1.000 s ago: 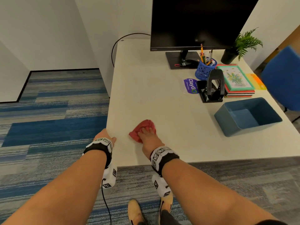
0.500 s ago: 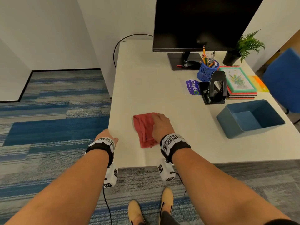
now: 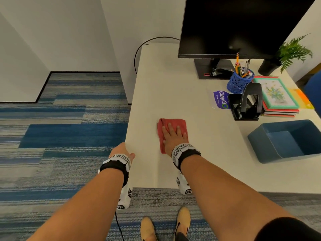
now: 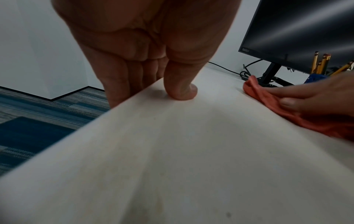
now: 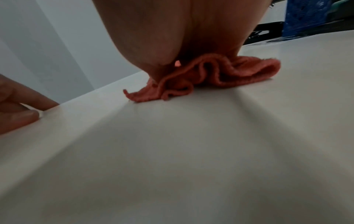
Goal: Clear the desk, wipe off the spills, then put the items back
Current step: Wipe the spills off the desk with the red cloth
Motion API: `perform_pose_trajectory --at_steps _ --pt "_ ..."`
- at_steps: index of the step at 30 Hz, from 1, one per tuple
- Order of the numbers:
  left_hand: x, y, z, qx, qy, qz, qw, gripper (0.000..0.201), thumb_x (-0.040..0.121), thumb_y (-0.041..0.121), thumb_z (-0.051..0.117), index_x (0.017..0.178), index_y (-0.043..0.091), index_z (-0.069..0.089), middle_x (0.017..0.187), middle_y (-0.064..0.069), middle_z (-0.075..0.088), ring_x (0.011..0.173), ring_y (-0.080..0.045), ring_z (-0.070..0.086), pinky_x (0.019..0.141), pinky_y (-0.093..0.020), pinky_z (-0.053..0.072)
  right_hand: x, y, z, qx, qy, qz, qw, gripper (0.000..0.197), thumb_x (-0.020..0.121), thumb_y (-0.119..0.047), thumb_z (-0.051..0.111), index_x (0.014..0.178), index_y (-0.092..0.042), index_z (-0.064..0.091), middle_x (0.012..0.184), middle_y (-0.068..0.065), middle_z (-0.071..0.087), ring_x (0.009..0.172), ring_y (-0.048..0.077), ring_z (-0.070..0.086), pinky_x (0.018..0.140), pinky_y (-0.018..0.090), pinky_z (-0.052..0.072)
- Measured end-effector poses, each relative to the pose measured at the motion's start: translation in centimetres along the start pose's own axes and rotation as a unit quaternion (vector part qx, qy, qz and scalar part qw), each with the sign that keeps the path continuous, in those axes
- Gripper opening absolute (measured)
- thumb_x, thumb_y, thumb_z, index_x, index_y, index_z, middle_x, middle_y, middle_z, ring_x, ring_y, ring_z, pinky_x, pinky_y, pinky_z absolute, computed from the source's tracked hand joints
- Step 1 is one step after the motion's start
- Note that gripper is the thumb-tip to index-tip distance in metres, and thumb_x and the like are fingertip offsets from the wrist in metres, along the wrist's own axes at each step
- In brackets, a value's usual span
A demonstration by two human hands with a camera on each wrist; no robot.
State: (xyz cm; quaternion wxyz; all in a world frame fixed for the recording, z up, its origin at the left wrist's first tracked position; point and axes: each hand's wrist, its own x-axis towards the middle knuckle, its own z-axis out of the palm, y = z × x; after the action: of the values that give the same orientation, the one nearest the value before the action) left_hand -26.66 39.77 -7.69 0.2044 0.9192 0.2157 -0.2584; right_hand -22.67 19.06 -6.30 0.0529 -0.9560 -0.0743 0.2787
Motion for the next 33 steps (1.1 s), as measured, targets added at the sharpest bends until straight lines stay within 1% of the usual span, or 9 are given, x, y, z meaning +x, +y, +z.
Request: perform_pose_trajectory --at_steps 4,8,15,20,24,26,28,30,33 --pt "-0.1 0.0 -0.1 0.009 0.005 0.002 1.000 0.044 0.088 0.032 0.062 0.125 0.011 0.049 0.124 -0.010 0.059 0.114 -0.029 0.055 0.089 -0.032 0.047 -1.7 -3.1 1.6 -0.047 -0.010 -0.117 0.992 0.065 0.100 -0.029 0.032 0.153 -0.032 -0.005 0.161 -0.004 -0.014 0.148 0.033 -0.009 0.117 0.054 -0.001" --pt "-0.5 0.5 -0.4 0.023 0.006 0.013 1.000 0.043 0.090 0.029 0.061 0.127 0.010 0.049 0.125 -0.011 0.058 0.116 -0.030 0.055 0.091 -0.033 0.045 -4.8 -0.8 2.7 -0.058 -0.006 -0.174 0.983 0.061 0.098 -0.031 0.032 0.153 -0.036 0.006 0.161 -0.010 -0.006 0.149 0.025 -0.005 0.118 0.051 -0.001" --pt "-1.1 1.3 -0.9 0.057 0.015 0.011 0.998 0.038 0.091 0.029 0.060 0.122 0.008 0.053 0.122 -0.011 0.061 0.112 -0.030 0.058 0.088 -0.032 0.047 -5.2 3.1 0.6 0.014 -0.003 -0.014 1.000 0.072 0.087 -0.019 0.049 0.150 -0.032 0.015 0.161 -0.012 -0.005 0.150 0.024 -0.003 0.119 0.052 0.001" --pt "-1.4 1.3 -1.2 0.070 0.013 0.011 0.997 0.044 0.087 0.033 0.064 0.122 0.009 0.051 0.123 -0.012 0.058 0.109 -0.030 0.058 0.087 -0.035 0.048 -7.6 0.0 -0.1 -0.006 -0.050 -0.100 0.994 0.074 0.086 -0.002 0.050 0.151 -0.023 0.019 0.161 -0.006 -0.002 0.149 0.028 -0.004 0.117 0.053 0.000" --pt "-2.2 2.3 -1.2 0.078 0.042 0.012 0.996 0.047 0.087 0.022 0.060 0.131 0.016 0.046 0.129 -0.015 0.040 0.115 -0.036 0.049 0.094 -0.041 0.046 -7.7 0.7 -0.3 0.045 -0.074 -0.079 0.993 0.062 0.085 -0.004 0.049 0.135 -0.039 0.043 0.162 -0.002 0.005 0.148 0.035 -0.001 0.119 0.056 0.004" --pt "-2.5 3.0 -1.1 0.084 0.054 0.031 0.995 0.050 0.087 0.018 0.056 0.136 0.025 0.047 0.134 -0.013 0.036 0.120 -0.036 0.043 0.099 -0.042 0.045 -7.9 1.2 -0.8 0.081 -0.032 -0.047 0.995 0.053 0.083 -0.008 0.048 0.129 -0.034 0.051 0.156 0.005 0.025 0.142 0.039 0.024 0.117 0.049 0.023" --pt "-2.7 3.9 -1.0 0.075 0.053 0.056 0.994 0.045 0.091 0.022 0.054 0.135 0.029 0.049 0.137 -0.011 0.038 0.123 -0.035 0.043 0.101 -0.042 0.044 -8.3 1.7 -1.0 0.048 0.053 -0.029 0.997 0.042 0.082 -0.011 0.049 0.123 -0.021 0.056 0.134 0.007 0.049 0.121 0.033 0.049 0.101 0.038 0.042" --pt "-2.9 4.6 -0.5 0.054 0.044 0.085 0.994 0.039 0.093 0.030 0.053 0.132 0.027 0.054 0.136 -0.011 0.044 0.121 -0.032 0.049 0.099 -0.038 0.047 -8.7 2.2 -0.7 0.018 0.122 0.001 0.992 0.033 0.085 -0.012 0.047 0.116 -0.014 0.059 0.122 0.007 0.052 0.110 0.029 0.050 0.087 0.034 0.042" --pt "-3.5 5.5 0.1 0.010 0.024 0.134 0.991 0.037 0.093 0.030 0.053 0.129 0.021 0.059 0.132 -0.012 0.053 0.114 -0.028 0.058 0.095 -0.033 0.048 -8.9 2.3 0.2 0.012 0.120 0.045 0.992 0.028 0.089 -0.017 0.048 0.115 -0.011 0.059 0.123 0.008 0.048 0.112 0.029 0.047 0.086 0.035 0.041"
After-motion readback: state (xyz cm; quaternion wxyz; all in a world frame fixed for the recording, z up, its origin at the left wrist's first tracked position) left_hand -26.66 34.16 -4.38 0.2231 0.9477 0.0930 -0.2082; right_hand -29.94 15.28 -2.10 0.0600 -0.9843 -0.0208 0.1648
